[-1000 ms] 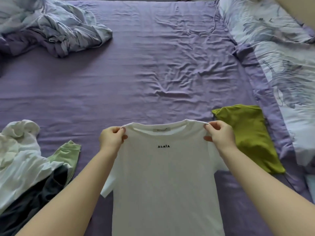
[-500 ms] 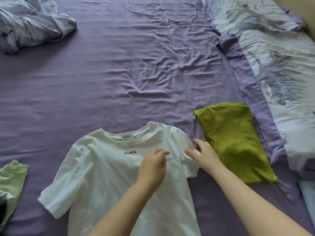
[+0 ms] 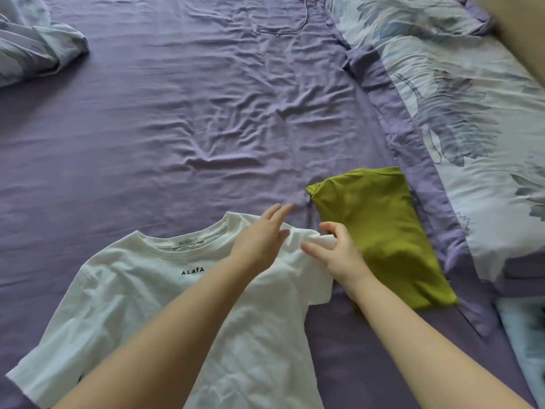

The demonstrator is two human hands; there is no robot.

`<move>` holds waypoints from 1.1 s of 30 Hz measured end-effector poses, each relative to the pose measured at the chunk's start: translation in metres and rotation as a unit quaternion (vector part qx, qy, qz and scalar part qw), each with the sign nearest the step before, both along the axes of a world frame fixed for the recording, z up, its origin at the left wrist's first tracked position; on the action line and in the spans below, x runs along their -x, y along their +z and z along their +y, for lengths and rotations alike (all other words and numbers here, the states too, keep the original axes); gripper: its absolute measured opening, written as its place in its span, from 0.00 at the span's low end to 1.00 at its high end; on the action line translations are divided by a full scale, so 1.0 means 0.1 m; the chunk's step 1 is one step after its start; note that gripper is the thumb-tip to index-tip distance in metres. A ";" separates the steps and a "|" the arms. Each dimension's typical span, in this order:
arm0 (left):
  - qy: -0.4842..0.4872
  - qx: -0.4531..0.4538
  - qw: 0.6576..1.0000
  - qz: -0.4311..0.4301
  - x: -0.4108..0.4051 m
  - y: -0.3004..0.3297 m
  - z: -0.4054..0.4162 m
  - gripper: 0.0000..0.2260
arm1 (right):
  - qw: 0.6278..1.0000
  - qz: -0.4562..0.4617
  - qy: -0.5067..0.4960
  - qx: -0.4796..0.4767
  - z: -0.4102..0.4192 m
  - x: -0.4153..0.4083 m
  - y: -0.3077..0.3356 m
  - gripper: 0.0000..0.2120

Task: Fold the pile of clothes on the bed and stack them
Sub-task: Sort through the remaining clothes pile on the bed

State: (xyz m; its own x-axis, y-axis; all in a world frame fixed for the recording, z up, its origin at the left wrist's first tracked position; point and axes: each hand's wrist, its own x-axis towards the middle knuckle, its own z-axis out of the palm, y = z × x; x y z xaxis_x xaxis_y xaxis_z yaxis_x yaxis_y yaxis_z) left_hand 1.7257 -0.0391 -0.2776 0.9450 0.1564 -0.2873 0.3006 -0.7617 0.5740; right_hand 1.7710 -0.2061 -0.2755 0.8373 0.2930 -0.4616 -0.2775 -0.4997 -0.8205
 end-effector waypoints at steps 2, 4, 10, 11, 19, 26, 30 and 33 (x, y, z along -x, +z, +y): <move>-0.024 0.046 0.997 0.055 -0.15 -0.01 0.00 0.27 | 0.999 0.031 0.041 0.009 -0.03 0.04 -0.04 0.40; -0.038 0.020 0.994 0.097 -0.22 -0.05 -0.01 0.22 | 0.995 0.025 0.084 0.056 -0.05 0.07 -0.07 0.44; 0.169 0.095 0.981 -0.001 -0.18 -0.16 -0.10 0.08 | 0.995 -0.049 -0.016 0.082 -0.10 0.31 -0.16 0.15; 0.194 0.134 0.971 -0.027 -0.13 -0.12 -0.15 0.09 | 0.996 -0.049 -0.026 0.068 -0.11 0.36 -0.18 0.13; 0.375 0.459 0.805 0.027 0.59 -0.07 -0.68 0.17 | 0.990 -0.087 0.016 0.106 -0.08 0.48 -0.19 0.21; 0.447 0.510 0.735 -0.013 1.09 -0.03 -0.53 0.12 | 0.956 -0.173 0.196 0.130 0.27 0.57 0.04 0.32; 0.506 0.448 0.737 -0.023 1.52 -0.11 -0.29 0.10 | 0.920 -0.237 0.234 0.204 0.47 0.74 -0.04 0.21; 0.538 0.420 0.730 -0.012 1.79 -0.17 -0.10 0.10 | 0.866 -0.246 0.311 0.305 0.51 0.81 -0.20 0.23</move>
